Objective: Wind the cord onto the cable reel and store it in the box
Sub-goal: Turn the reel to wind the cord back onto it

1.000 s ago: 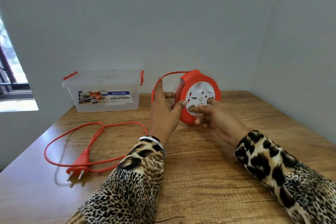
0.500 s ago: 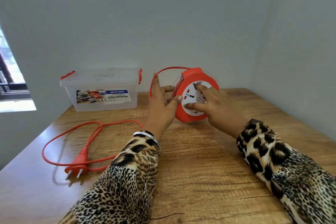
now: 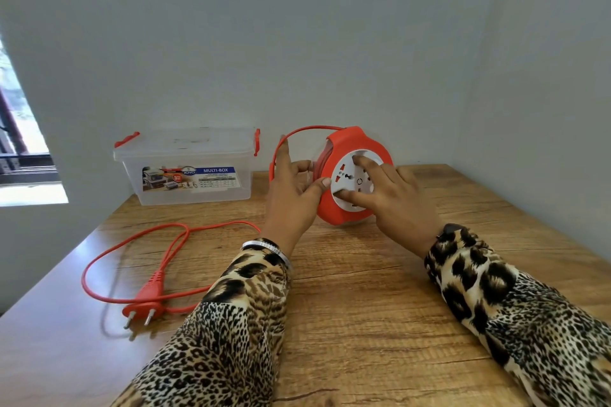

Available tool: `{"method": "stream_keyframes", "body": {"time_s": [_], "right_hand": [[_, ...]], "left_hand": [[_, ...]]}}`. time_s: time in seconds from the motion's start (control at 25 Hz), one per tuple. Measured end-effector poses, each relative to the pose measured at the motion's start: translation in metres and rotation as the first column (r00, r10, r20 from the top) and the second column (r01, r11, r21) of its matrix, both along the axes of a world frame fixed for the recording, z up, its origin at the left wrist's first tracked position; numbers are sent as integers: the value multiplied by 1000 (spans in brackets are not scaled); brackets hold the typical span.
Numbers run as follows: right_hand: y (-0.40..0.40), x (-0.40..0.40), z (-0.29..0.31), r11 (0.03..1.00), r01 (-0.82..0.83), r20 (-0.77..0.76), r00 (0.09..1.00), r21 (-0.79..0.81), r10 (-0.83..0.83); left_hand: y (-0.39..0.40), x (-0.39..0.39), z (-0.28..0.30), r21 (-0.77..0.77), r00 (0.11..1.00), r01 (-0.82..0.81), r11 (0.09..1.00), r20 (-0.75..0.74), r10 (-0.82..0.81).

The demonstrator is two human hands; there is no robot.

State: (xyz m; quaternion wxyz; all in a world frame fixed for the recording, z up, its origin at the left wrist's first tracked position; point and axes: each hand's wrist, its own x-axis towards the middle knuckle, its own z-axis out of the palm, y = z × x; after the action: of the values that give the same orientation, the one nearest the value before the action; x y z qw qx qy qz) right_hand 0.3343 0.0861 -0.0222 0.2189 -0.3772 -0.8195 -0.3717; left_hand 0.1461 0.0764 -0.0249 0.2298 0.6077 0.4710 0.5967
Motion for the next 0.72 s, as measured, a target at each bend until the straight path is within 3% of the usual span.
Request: {"method": "stream_keyframes", "body": {"time_s": [0.28, 0.44, 0.6, 0.72], "right_hand": [[7, 3, 0, 997, -45, 57, 997, 59, 41], [6, 7, 1, 993, 86, 14, 996, 86, -88], [-3, -7, -2, 984, 158, -237, 956, -83, -174], [-8, -15, -3, 970, 117, -514, 831, -213, -213]], "left_hand": [[2, -8, 3, -54, 993, 114, 992, -8, -114], [-2, 0, 5, 11, 996, 52, 999, -72, -51], [-8, 6, 6, 33, 998, 43, 999, -53, -41], [-11, 12, 6, 52, 998, 2, 999, -67, 1]]}}
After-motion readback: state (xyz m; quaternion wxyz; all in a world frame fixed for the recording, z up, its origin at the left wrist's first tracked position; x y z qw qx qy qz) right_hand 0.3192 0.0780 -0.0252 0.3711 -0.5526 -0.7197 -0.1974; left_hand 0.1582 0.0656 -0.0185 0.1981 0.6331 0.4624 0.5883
